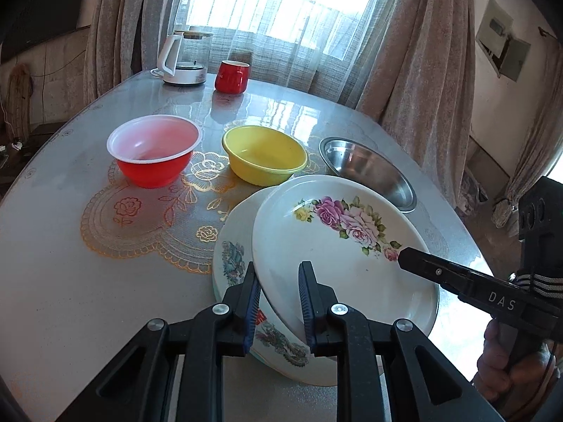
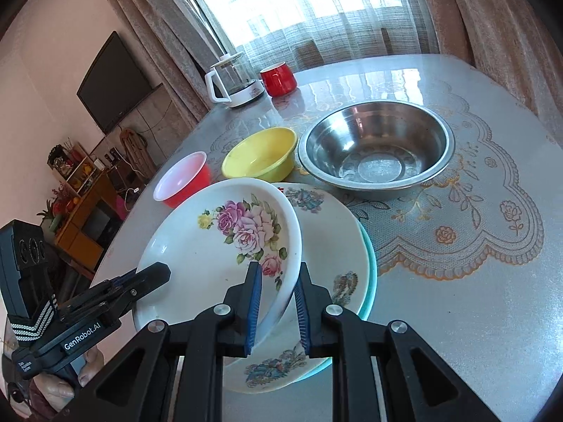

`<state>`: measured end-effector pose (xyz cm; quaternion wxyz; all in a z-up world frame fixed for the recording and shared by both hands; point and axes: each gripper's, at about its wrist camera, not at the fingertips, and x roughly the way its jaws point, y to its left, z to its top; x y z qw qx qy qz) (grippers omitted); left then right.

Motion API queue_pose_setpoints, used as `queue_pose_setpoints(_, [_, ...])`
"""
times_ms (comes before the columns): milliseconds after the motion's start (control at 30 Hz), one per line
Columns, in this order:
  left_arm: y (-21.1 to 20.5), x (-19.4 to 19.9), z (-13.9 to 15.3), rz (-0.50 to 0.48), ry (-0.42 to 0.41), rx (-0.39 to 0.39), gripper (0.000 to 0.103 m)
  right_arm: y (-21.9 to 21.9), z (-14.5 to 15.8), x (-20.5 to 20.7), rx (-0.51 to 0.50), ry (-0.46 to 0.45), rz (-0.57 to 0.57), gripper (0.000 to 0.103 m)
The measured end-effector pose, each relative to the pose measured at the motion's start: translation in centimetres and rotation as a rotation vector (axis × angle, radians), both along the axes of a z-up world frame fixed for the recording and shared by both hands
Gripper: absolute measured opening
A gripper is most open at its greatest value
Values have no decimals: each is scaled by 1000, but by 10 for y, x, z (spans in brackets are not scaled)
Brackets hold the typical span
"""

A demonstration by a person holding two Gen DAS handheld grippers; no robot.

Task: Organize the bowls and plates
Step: 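Carry the floral plate over and lower it onto the large white plate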

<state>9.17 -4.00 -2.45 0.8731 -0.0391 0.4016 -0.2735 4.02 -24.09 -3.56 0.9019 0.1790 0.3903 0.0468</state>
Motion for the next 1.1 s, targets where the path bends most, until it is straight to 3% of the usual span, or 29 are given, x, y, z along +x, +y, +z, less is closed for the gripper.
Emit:
queue_pose_setpoints(467, [-12, 12, -19, -9, 58, 57, 24, -10, -21, 11, -30, 54, -24, 21])
queue_pose_setpoints(733, [-10, 11, -18, -6, 58, 44, 28, 3, -19, 12, -131, 47, -5, 26])
queue_pose_setpoints(1100, [-17, 2, -15, -8, 23, 106, 31, 15, -18, 10, -254, 33, -6, 27])
